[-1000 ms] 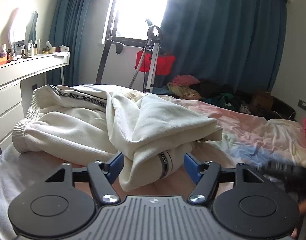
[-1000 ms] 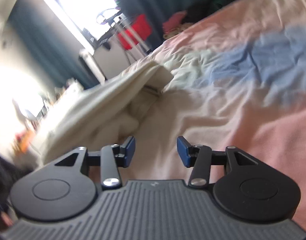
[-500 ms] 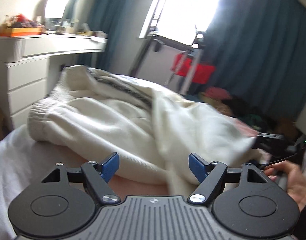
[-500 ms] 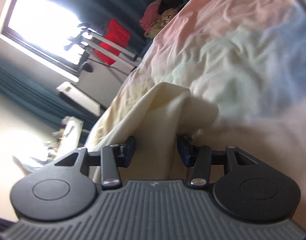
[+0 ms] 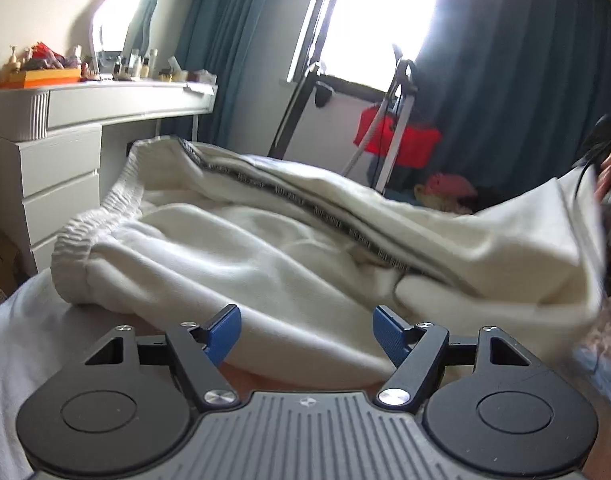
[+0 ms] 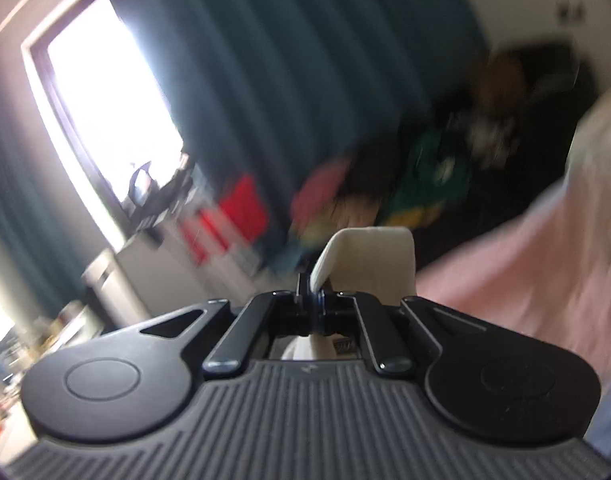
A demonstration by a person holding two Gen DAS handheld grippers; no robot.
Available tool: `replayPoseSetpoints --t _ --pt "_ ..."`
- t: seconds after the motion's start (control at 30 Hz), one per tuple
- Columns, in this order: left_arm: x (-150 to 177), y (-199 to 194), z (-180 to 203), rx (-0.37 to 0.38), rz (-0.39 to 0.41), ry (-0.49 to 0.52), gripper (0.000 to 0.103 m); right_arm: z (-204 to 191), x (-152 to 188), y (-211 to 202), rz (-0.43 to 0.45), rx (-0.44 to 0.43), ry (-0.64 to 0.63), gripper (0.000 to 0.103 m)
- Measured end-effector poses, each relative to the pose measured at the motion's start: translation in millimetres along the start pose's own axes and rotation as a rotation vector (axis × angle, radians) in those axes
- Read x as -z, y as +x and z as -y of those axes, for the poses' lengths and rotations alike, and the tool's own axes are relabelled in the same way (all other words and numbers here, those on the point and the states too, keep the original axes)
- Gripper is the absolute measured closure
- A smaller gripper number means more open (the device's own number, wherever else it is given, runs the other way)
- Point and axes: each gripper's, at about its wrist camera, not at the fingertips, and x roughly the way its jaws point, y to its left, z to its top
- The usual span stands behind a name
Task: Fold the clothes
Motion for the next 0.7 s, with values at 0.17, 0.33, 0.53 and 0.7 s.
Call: replayPoseSetpoints --t 0.17,0.33,0.53,0.7 --pt "-2.2 9.0 -8.4 0.020 -0.048 -0.052 0.029 54.7 -54.7 -33.4 0.127 0.105 -0.029 0.098" --pt "-4.7 19.6 -7.4 0.044 -0.136 -0.058 0.029 163.2 -41.5 -79.0 0.039 0.160 0.015 0.098" --pt "-5.7 12.1 -2.6 0.024 -0.163 -0.033 0.028 275.5 23.5 -135.1 -0.153 0.248 0.141 0.098" --pt "-14.6 22.2 -13.3 0.125 -0.323 -0.130 0.027 319.4 74.7 -174.0 -0.290 0.256 0.263 0.097"
